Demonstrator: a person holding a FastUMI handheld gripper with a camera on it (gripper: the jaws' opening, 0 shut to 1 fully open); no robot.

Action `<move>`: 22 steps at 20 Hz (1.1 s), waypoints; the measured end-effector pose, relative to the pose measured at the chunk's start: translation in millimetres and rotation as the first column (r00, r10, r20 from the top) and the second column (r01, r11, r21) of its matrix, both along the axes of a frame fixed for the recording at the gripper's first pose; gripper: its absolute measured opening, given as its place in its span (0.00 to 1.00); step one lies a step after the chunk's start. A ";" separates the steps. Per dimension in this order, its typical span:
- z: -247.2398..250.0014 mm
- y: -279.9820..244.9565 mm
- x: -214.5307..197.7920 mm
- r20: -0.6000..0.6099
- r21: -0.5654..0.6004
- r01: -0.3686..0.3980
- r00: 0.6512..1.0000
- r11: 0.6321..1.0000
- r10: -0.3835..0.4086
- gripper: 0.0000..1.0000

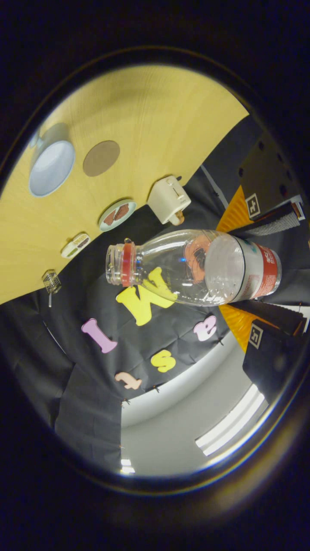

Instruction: Take the bottle from table, then pour the juice into the cup, finally place the bottle on the coaster

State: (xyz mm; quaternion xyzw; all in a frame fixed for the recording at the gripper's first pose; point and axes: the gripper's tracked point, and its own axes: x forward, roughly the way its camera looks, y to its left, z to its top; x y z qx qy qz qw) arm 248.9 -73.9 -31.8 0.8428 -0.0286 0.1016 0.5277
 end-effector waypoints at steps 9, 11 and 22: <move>-46.0 6.6 5.3 -0.177 -0.651 -0.049 0.980 0.758 -0.089 0.74; -54.8 1.1 5.0 -0.199 -0.777 -0.067 0.970 0.625 -0.143 0.74; -66.7 -6.2 7.7 0.022 -0.979 -0.029 0.968 -0.203 -0.248 0.75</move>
